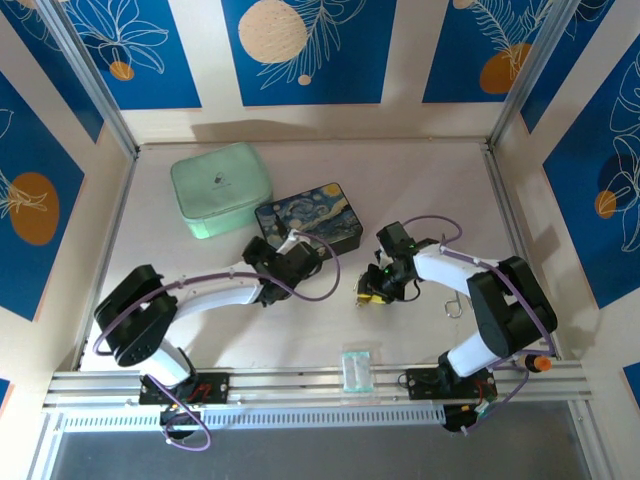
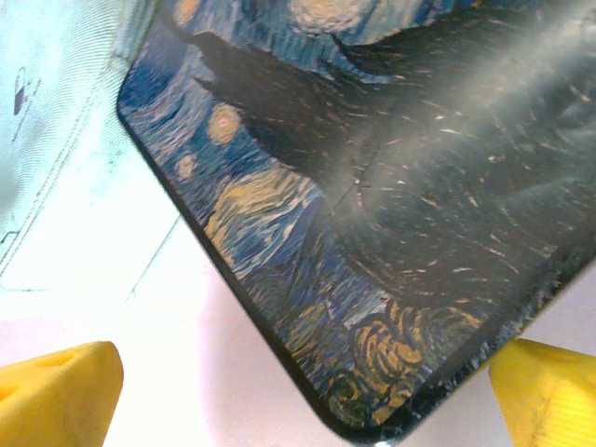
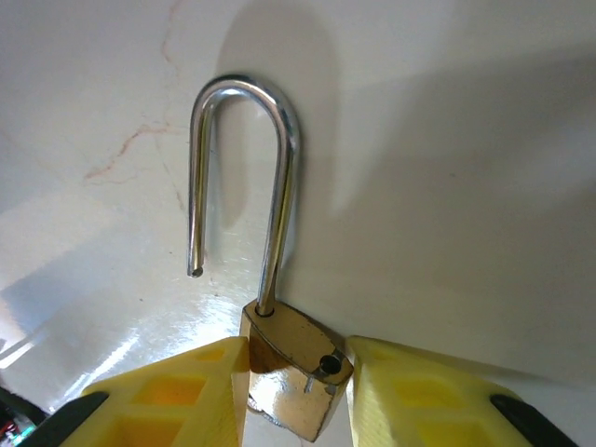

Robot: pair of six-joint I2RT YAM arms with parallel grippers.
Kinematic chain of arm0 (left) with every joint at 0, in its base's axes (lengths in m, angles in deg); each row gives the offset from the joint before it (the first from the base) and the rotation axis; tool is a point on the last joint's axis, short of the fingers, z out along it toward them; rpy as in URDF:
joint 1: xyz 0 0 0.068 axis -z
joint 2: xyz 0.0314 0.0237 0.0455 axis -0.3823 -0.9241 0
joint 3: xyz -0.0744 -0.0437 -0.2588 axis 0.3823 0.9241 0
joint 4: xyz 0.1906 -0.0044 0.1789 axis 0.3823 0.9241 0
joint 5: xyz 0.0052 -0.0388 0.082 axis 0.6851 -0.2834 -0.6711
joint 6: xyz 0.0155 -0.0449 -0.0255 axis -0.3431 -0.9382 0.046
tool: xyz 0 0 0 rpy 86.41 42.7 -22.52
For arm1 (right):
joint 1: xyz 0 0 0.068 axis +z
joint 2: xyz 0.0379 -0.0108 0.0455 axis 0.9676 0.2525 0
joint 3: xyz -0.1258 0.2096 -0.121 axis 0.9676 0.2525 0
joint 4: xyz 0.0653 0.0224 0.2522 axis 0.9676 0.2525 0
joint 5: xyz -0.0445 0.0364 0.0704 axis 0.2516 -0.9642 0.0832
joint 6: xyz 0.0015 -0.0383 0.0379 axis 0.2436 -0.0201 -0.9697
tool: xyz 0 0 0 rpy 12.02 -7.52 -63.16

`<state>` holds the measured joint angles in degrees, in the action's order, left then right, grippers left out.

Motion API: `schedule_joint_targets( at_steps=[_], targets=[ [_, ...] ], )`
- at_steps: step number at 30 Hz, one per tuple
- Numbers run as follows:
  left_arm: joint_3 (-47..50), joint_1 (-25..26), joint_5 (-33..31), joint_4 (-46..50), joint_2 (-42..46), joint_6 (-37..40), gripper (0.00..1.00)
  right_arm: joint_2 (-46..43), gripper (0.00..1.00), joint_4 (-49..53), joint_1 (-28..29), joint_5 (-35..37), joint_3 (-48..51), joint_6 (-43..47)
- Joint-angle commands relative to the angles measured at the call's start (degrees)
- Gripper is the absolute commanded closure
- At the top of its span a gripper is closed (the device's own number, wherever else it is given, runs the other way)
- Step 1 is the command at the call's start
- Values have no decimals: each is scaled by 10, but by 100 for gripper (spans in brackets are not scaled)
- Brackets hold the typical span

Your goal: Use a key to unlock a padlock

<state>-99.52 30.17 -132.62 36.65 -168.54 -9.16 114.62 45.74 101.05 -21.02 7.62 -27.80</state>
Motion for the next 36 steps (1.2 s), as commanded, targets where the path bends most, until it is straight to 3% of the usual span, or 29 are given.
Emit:
schedule_joint_targets(
  at_steps=[1, 7, 15, 20, 22, 23, 24, 27, 30, 33, 35, 36],
  targets=[
    [11, -18, -10, -5, 34, -16, 0, 3, 66, 88, 27, 90, -20, 13],
    [12, -26, -4, -7, 53, -4, 0, -7, 64, 126, 56, 143, -44, 9],
    [56, -36, 46, -29, 153, -31, 0, -60, 35, 136, 78, 197, -69, 20],
    [109, -86, 93, -86, 241, -66, 0, -124, 21, 99, 111, 352, -95, 84],
    [131, -115, 93, -109, 269, -71, 0, -131, 20, 85, 105, 379, -117, 124],
    [143, -126, 80, -127, 281, -61, 0, -132, 15, 78, 98, 397, -127, 136],
    [157, -134, 59, -157, 291, -37, 0, -132, 2, 66, 89, 415, -131, 151],
    [204, -162, 1, -257, 309, 34, 0, -126, 1, -45, 50, 467, -89, 235],
    [237, -226, 9, -331, 306, 35, 0, -110, 1, -139, -13, 460, -56, 284],
    [267, -289, 30, -428, 249, 67, 1, -97, 1, -203, -75, 448, -36, 282],
    [247, -309, 26, -418, 225, 78, 0, -102, 0, -319, -95, 434, 19, 332],
    [259, -313, 27, -477, 210, 110, 0, -106, 1, -394, -99, 431, 52, 364]
  ],
)
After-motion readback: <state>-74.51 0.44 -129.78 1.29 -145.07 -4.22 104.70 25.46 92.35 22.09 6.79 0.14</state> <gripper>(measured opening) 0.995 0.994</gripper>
